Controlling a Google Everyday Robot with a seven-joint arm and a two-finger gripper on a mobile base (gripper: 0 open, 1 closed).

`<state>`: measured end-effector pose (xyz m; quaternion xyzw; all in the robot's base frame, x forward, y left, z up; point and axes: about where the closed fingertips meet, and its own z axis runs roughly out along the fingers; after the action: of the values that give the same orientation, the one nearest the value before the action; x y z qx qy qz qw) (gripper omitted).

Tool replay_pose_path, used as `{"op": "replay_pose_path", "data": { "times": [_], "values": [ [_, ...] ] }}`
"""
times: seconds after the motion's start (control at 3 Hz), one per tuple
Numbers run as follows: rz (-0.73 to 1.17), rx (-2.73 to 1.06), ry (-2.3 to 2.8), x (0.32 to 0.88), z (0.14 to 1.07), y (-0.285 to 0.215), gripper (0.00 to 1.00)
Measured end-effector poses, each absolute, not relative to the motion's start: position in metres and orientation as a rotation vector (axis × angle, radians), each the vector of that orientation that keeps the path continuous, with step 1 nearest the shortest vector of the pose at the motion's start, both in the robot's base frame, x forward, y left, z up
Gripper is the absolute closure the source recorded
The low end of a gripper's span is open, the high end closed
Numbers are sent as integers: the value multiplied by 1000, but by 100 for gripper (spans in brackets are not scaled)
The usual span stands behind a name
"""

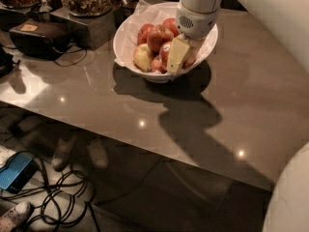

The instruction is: Pick apple from white bowl

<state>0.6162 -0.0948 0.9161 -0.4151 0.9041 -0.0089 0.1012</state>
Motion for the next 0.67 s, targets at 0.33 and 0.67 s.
{"op": "replay_pose_path", "data": {
  "times": [0.33, 0.67],
  "values": [
    [-49, -1183, 2611, 600, 935, -89, 100],
    [-96, -1167, 2536, 573, 962, -82, 100]
  ]
}}
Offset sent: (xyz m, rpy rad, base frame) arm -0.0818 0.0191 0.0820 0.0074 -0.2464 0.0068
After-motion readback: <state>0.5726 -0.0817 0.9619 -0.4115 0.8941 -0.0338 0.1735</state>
